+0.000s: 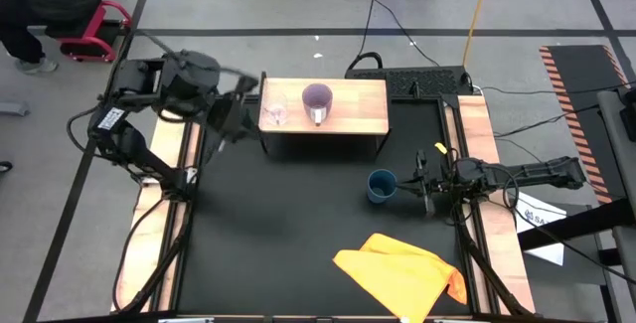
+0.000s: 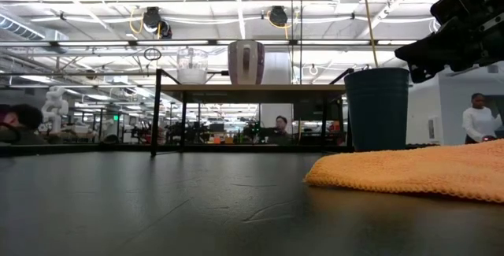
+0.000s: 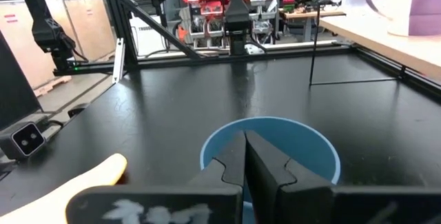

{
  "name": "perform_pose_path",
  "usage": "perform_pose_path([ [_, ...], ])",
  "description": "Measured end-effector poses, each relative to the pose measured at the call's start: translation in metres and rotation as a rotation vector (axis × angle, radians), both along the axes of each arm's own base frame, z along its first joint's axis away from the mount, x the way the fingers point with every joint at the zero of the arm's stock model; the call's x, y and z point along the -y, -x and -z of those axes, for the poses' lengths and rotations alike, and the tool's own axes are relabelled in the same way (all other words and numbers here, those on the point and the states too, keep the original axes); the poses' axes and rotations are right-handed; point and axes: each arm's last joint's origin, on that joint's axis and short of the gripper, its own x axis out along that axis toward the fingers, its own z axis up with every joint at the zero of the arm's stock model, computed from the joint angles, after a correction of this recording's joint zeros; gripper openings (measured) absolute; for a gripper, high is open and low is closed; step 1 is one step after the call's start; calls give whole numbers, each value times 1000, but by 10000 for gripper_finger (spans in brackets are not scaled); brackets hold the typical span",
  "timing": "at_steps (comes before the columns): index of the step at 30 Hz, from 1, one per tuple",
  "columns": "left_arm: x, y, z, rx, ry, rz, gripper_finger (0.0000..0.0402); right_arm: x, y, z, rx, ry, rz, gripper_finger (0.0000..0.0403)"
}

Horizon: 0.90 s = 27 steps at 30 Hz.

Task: Stack small to large cups/mugs on shelf
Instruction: Put the dark blue cup on the shelf

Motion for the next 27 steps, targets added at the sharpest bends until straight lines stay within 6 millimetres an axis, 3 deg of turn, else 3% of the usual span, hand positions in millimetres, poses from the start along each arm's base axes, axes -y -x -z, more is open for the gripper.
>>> perform_pose_path([
  [7,-26,44,-11,20,49,-213,0,0,0,0,-1,0,0,0],
  [16,-16,119,-26,131,89,-336,0,0,0,1,-7,1,0,0],
  [20,-10,141,-18,122,123,-408,0,0,0,1,-7,2,-1,0],
  [27,-7,153,14,91,161,-456,0,0,0,1,-7,-4,0,0],
])
